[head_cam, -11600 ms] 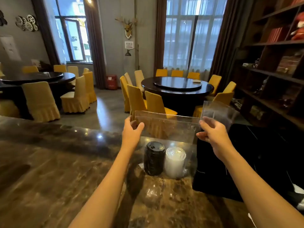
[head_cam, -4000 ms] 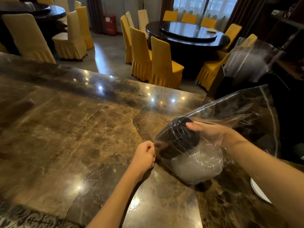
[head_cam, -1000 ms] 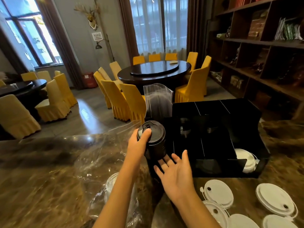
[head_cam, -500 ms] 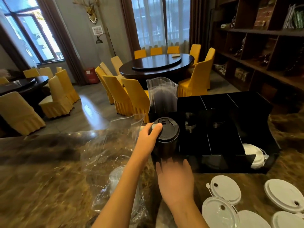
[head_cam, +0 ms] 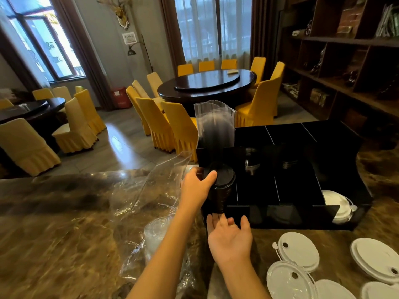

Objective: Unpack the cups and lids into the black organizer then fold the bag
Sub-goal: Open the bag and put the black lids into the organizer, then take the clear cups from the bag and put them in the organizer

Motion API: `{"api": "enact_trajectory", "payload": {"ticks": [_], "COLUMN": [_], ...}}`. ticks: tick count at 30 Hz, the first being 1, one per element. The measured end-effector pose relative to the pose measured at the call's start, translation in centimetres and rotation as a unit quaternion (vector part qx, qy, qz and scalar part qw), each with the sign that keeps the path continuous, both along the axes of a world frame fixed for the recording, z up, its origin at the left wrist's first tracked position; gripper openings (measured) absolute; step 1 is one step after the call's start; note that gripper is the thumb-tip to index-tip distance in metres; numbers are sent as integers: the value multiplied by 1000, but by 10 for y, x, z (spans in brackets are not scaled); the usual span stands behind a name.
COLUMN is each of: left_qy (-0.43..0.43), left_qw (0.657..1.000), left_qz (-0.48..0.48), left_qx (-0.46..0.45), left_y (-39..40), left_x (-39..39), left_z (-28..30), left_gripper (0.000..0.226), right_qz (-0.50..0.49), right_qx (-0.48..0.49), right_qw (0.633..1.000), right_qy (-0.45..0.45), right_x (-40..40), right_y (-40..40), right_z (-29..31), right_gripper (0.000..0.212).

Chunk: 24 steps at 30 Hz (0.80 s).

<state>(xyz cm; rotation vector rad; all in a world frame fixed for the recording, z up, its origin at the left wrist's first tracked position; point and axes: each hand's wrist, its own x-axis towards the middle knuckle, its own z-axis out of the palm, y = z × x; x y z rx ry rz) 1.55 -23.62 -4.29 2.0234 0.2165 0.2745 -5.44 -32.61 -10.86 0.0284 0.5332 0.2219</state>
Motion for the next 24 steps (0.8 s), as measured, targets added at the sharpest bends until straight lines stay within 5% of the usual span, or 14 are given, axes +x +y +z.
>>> {"api": "enact_trajectory", "payload": {"ticks": [8, 17, 24], "left_qy": [63, 89, 112], "left_qw": [994, 988, 988], "left_qz": [85, 95, 100], "left_qx": [0, 86, 21], "left_y": [-6, -10, -10], "left_x": [6, 6, -11], "left_z": [-19, -27, -41], "left_gripper": [75, 64, 68], "right_qz": [11, 42, 63], "right_qx": [-42, -75, -115], "right_qw": [999, 996, 991], "right_qy": [26, 22, -17], "right_x": [2, -17, -30], "right_y": [-5, -15, -33], "right_z": [-20, -21, -3], "right_gripper": [48, 37, 33]}}
